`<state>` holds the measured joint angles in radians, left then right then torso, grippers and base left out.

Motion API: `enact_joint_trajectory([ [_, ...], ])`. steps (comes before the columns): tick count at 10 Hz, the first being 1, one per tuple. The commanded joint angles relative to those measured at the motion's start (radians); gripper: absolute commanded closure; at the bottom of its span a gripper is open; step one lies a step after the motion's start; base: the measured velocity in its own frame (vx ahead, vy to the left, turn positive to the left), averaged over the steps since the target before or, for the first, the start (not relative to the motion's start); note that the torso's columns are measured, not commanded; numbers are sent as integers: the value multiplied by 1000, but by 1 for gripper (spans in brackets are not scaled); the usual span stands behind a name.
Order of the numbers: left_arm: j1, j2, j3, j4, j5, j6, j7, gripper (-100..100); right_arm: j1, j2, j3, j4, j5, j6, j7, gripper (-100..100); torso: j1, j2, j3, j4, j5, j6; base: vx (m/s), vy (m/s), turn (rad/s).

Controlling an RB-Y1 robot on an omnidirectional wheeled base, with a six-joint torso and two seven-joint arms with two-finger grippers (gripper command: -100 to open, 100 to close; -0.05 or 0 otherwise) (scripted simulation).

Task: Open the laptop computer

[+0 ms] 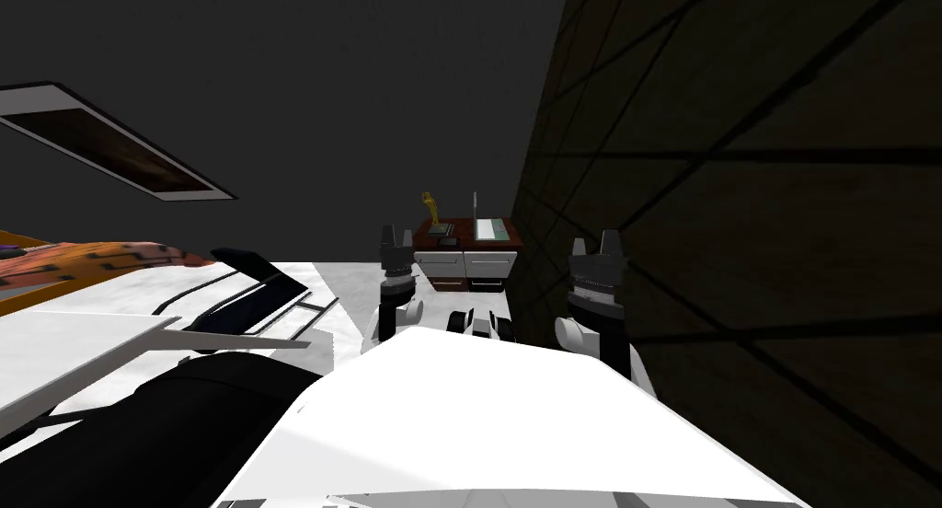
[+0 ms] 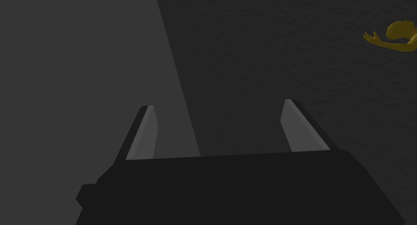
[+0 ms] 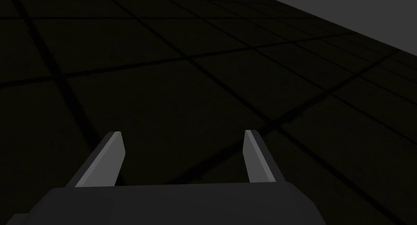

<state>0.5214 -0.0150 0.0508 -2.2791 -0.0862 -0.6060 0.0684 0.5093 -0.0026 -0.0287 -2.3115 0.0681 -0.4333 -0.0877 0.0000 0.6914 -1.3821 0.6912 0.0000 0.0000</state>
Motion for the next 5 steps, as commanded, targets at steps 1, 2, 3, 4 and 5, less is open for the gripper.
enact_joint_trajectory([
  [1, 0, 0, 0, 0, 0, 0, 0, 0, 1, -60, -13, 16, 21, 1, 1, -100, 1, 33, -69, 33, 0, 0, 15, 60, 28],
  [2, 0, 0, 0, 0, 0, 0, 0, 0, 2, -89, -22, 26, 35, 2, 2, -100, 3, 42, -89, 43, 1, 0, 10, 86, 29],
  [3, 0, 0, 0, 0, 0, 0, 0, 0, 3, -121, -34, 38, 53, 3, 3, -100, 3, 45, -93, 46, 1, 0, 8, 128, 42],
  [4, 0, 0, 0, 0, 0, 0, 0, 0, 4, -150, -47, 51, 72, 3, 3, -100, 4, 46, -94, 46, 1, 0, 0, 153, 48],
  [5, 0, 0, 0, 0, 0, 0, 0, 0, 6, -179, -62, 66, 95, 3, 3, -100, 3, 47, -94, 47, 1, 0, 30, 157, 55],
])
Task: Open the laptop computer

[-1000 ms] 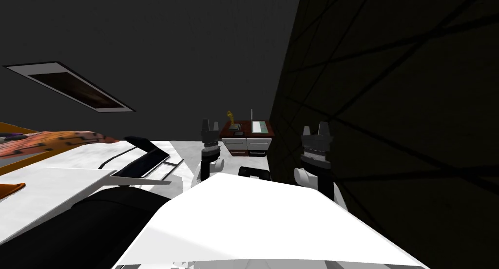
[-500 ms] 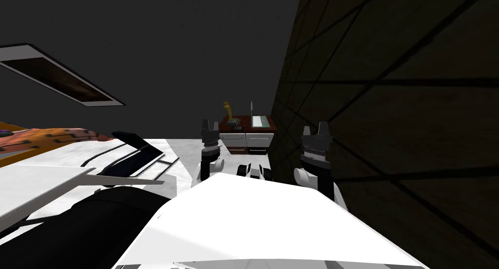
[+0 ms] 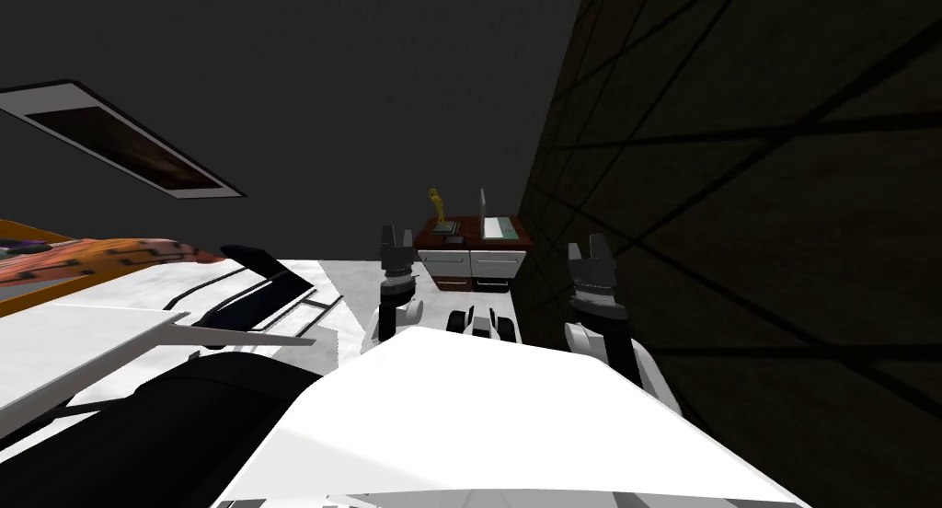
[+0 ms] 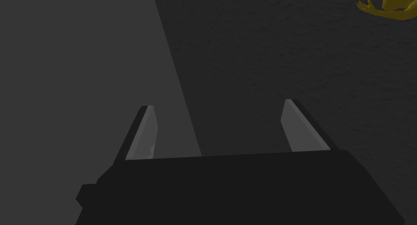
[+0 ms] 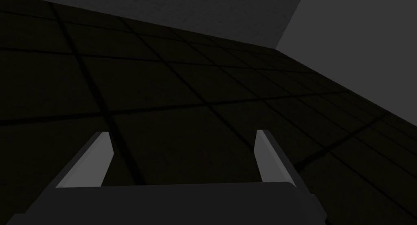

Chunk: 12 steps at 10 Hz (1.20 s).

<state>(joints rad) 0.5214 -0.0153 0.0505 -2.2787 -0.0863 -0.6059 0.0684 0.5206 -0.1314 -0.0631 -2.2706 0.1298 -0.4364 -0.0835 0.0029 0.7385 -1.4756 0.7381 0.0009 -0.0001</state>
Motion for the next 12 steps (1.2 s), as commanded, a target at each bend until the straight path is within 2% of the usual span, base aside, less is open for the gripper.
enact_joint_trajectory([
  [1, 0, 0, 0, 0, 0, 0, 0, 0, -5, -62, -27, 25, 33, 6, -1, -100, -2, -1, -1, 0, -1, 0, 21, 116, 13],
  [3, 0, 0, 0, 0, 0, 0, 0, 0, -2, -130, -62, 59, 84, 6, -1, -100, -4, 0, 0, 0, -1, 0, 21, 160, 54],
  [4, 0, 0, 0, 0, 0, 0, 0, 0, -2, -138, -62, 59, 84, 6, -1, -100, 0, -1, 0, 0, 0, 0, 11, 138, 22],
  [6, 0, 0, 0, 0, 0, 0, 0, 0, 2, -208, -103, 98, 142, 5, -2, -100, -5, 0, 0, 0, -1, 0, 14, 148, 73],
  [7, 0, 0, 0, 0, 0, 0, 0, 0, 2, -220, -103, 98, 142, 5, -2, -100, -1, -1, -1, 0, -1, 0, 16, 148, 24],
  [9, 0, 0, 0, 0, 0, 0, 0, 0, 7, -291, -146, 139, 205, 3, -3, -100, -2, 0, 0, 0, -1, 0, 14, 188, 75],
  [10, 0, 0, 0, 0, 0, 0, 0, 0, 7, -304, -146, 139, 205, 3, -3, -100, 0, -1, 0, 0, 0, 0, 13, 164, 21],
  [12, 0, 0, 0, 0, 0, 0, 0, 0, 11, -373, -192, 183, 272, 2, -2, -100, -3, 0, 0, 0, -1, 0, 17, 203, 76],
])
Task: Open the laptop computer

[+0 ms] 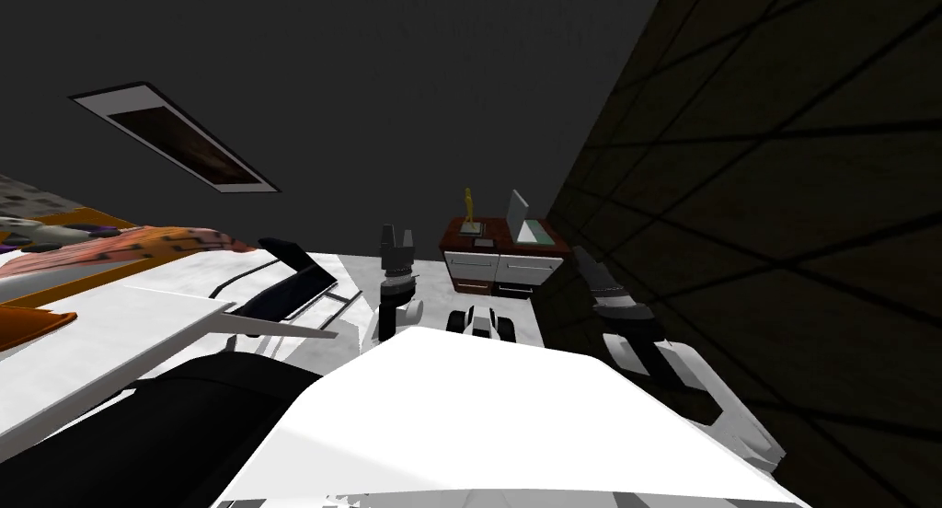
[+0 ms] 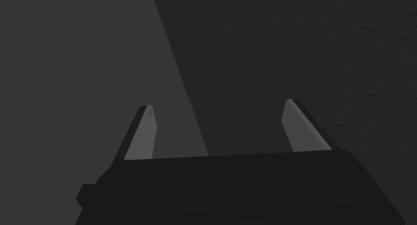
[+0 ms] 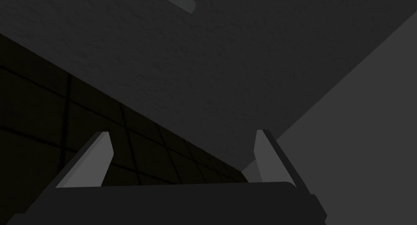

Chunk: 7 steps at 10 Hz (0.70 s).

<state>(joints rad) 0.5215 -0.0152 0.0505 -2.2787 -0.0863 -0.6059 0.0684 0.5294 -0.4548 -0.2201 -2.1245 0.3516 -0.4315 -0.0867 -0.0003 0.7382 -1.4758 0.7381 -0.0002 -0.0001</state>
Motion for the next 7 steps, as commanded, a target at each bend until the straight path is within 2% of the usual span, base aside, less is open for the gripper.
enact_joint_trajectory([
  [1, 0, 0, 0, 0, 0, 0, 0, 0, 2, -68, -35, 37, 50, -3, 1, -100, 3, 0, 0, 0, 1, 0, 22, 169, 22],
  [3, 0, 0, 0, 0, 0, 0, 0, 0, 6, -135, -80, 81, 116, -3, 5, -100, -1, 0, 0, 0, 0, 0, 28, 191, 77],
  [4, 0, 0, 0, 0, 0, 0, 0, 0, 6, -155, -80, 81, 119, -3, 5, -100, 1, -1, -1, 0, 1, 0, 55, 151, 22],
  [6, 0, 0, 0, 0, 0, 0, 0, 0, 10, -220, -122, 126, 186, -2, 12, -100, -1, -1, -1, 0, 0, 0, 51, 172, 63],
  [7, 0, 0, 0, 0, 0, 0, 0, 0, 10, -238, -122, 126, 188, -2, 12, -100, 2, 0, 0, 0, 1, 0, 31, 169, 21],
])
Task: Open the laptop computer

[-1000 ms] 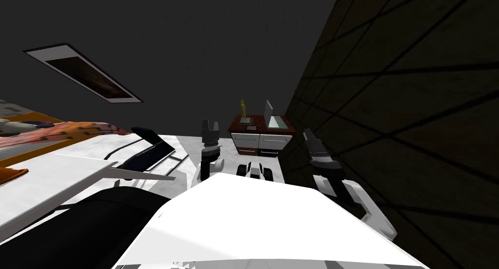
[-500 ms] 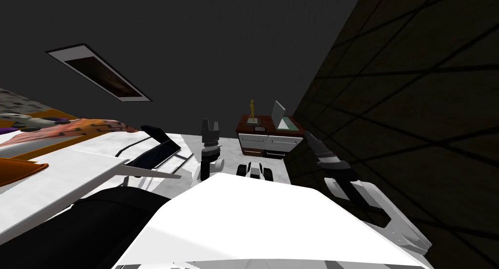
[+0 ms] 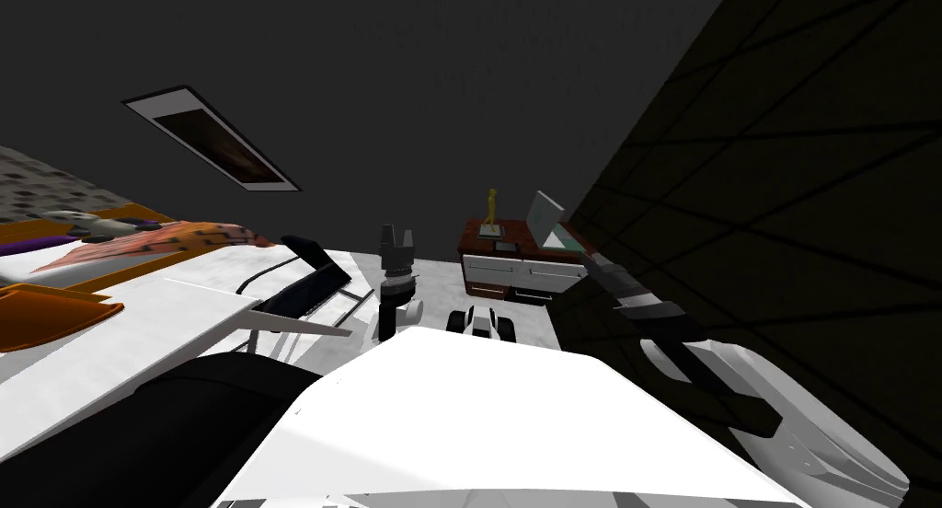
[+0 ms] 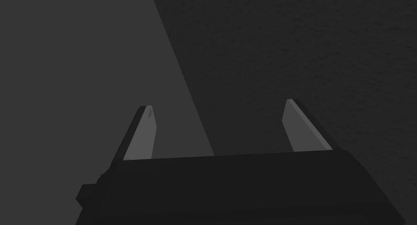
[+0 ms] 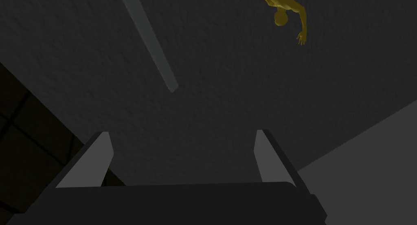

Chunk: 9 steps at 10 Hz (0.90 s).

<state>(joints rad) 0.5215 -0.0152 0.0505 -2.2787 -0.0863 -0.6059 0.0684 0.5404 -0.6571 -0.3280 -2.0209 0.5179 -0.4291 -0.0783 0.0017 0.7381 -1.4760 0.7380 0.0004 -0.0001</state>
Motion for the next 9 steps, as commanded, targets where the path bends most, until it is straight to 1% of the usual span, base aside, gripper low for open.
enact_joint_trajectory([
  [1, 0, 0, 0, 0, 0, 0, 0, 0, 0, -75, -34, 44, 56, -2, 9, -100, -1, 1, 1, 0, 0, 0, 54, 155, 39],
  [2, 0, 0, 0, 0, 0, 0, 0, 0, 1, -104, -53, 67, 89, 0, 16, -100, -3, 0, 0, 0, -1, 0, 49, 176, 73],
  [3, 0, 0, 0, 0, 0, 0, 0, 0, 1, -114, -53, 67, 91, 0, 16, -100, -1, 0, 0, 0, 0, 0, 24, 132, 14],
  [5, 0, 0, 0, 0, 0, 0, 0, 0, 3, -180, -88, 112, 156, 7, 33, -100, -3, 0, 0, 0, -1, 0, 45, 140, 41],
  [6, 0, 0, 0, 0, 0, 0, 0, 0, 3, -188, -88, 112, 159, 7, 33, -100, -1, -1, -1, 0, 0, 0, 48, 121, 13],
  [9, 0, 0, 0, 0, 0, 0, 0, 0, 5, -287, -131, 180, 255, 24, 67, -100, -1, -1, 0, 0, 0, 0, 60, 134, 28],
])
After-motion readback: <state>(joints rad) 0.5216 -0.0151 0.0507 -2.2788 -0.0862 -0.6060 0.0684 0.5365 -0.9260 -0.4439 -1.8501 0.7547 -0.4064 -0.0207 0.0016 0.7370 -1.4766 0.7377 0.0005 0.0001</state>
